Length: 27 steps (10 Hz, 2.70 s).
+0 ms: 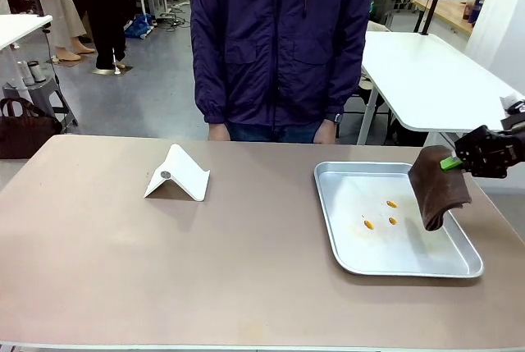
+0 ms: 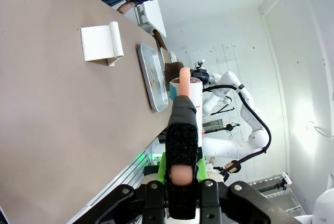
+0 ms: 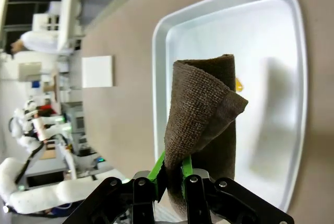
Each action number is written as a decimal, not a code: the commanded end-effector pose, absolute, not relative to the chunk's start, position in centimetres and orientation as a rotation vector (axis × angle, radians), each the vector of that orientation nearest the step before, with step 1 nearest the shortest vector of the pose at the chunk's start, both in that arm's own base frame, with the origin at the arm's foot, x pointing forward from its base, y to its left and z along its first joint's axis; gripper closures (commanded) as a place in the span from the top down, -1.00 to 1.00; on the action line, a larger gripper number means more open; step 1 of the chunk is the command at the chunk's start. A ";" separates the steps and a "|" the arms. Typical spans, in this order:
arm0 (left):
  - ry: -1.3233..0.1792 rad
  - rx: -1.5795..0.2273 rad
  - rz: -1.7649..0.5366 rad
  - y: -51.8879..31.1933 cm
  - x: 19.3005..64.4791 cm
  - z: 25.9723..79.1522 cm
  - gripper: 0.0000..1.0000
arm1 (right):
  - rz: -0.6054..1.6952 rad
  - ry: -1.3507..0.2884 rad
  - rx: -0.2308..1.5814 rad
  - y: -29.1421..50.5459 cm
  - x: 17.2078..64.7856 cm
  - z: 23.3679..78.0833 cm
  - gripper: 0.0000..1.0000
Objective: Clean the surface of the table.
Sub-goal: Clean the area not pointed to by the person.
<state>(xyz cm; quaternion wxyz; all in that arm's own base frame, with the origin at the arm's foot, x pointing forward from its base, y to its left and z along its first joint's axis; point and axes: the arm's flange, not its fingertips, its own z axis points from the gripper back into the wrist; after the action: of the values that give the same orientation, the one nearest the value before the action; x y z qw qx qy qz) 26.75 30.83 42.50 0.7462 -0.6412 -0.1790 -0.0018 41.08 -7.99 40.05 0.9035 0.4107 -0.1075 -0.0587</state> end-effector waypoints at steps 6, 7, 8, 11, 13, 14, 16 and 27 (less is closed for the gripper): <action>-0.411 -1.412 0.005 30.6 26.7 43.0 -0.55 | -0.133 -0.150 0.648 -7.0 46.9 36.9 -1.00; -0.411 -1.412 0.005 30.6 26.7 43.0 -0.55 | -0.121 -0.137 0.645 -6.7 47.3 36.3 -1.00; -0.411 -1.412 0.005 30.6 26.7 43.0 -0.55 | -0.119 -0.121 0.656 -6.2 47.8 35.5 -1.00; -0.411 -1.412 0.005 30.6 26.7 43.0 -0.55 | -0.126 -0.074 0.699 -4.8 49.1 32.0 -1.00; -0.411 -1.412 0.005 30.6 26.7 43.0 -0.55 | -0.123 -0.052 0.726 -4.0 49.3 30.0 -1.00; -0.411 -1.412 0.005 30.6 26.7 43.0 -0.55 | -0.118 -0.038 0.754 -3.5 49.1 29.1 -1.00; -0.411 -1.412 0.005 30.6 26.7 43.0 -0.55 | -0.112 -0.027 0.790 -2.9 48.9 28.0 -1.00; -0.411 -1.412 0.005 30.6 26.7 43.0 -0.55 | 0.027 -0.023 0.990 7.4 46.3 26.3 -1.00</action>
<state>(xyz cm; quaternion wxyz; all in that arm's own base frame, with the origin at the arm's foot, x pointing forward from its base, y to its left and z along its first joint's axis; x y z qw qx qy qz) 26.75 30.83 42.51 0.7463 -0.6410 -0.1792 -0.0018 47.45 6.14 26.48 0.8837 0.4675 0.0196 0.0072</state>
